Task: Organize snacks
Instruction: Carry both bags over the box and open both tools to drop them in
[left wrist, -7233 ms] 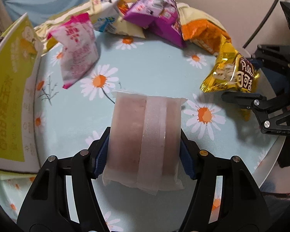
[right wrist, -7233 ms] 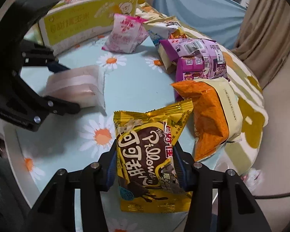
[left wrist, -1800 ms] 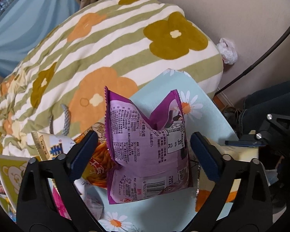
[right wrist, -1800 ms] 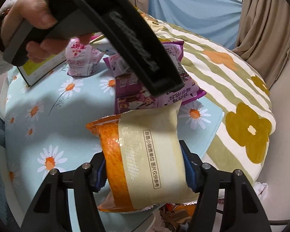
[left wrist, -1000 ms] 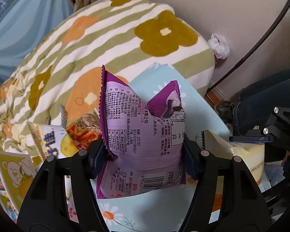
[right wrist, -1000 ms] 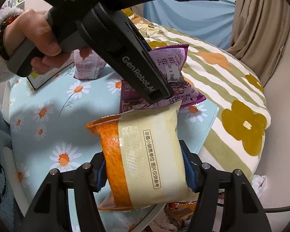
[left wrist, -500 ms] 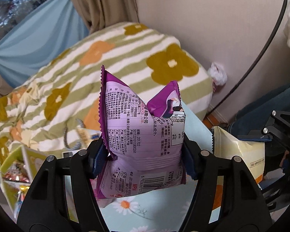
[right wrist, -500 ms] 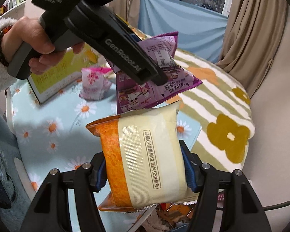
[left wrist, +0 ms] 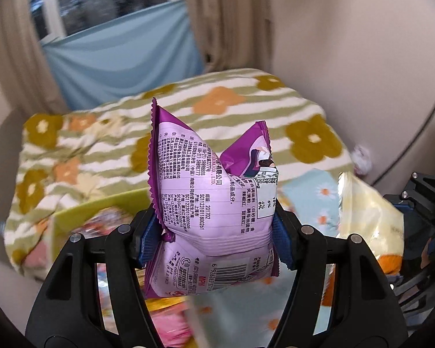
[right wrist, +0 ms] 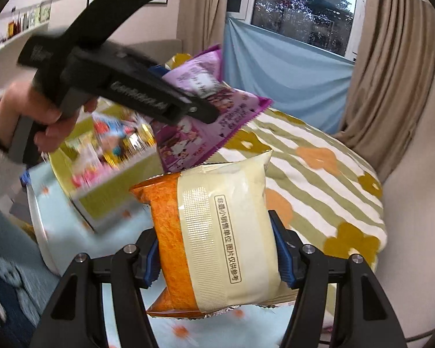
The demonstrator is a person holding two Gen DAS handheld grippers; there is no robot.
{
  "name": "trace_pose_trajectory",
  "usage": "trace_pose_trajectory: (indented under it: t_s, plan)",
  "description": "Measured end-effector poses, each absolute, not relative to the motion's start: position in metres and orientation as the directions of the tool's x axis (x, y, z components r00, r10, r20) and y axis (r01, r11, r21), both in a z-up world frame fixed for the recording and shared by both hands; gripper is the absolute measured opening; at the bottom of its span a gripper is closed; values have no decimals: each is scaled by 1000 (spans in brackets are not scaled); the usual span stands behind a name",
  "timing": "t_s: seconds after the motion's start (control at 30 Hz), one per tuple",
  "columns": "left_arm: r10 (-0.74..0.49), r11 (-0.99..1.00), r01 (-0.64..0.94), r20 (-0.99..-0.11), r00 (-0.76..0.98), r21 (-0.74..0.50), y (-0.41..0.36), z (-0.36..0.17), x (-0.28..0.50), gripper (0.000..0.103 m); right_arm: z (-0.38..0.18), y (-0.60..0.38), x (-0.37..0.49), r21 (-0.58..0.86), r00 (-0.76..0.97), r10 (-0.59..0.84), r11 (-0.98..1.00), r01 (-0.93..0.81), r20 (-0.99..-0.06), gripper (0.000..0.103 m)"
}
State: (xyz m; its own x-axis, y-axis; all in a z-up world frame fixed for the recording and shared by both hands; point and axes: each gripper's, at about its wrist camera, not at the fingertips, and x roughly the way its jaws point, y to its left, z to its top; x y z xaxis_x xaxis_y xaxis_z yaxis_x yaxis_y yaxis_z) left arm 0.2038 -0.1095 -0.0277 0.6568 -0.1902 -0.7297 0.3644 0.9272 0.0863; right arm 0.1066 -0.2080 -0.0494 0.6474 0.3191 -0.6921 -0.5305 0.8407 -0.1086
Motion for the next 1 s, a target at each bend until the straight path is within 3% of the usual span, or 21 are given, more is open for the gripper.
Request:
trace_pose_trajectory:
  t_s: [0.37,0.6,0.63,0.7,0.73,1.0]
  plan:
    - [-50,990,133,-738,673,54,66,-27,212,64,-34,-94,168,71,601,413,858,-509,-684,59]
    - [-92,992,128,-788,609,-17,121,-64,240,65,-45,-35,203,175,584,403,896,-407,-705,59]
    - [-105,990,136,-794,599,-28,124,-71,243,66,-47,-31,207,184,583,399,901,-393,-707,59]
    - [-128,987,158,-805,580,-44,127,-82,251,85,-53,-20,214,210,581,388,913,-351,-716,59]
    - [-120,987,155,-807,578,-36,128,-85,252,102,-54,-16,216,222,578,387,915,-337,-718,59]
    - [-129,990,126,-800,586,-67,144,-85,224,103,-57,-3,216,214,570,342,936,-280,-748,59]
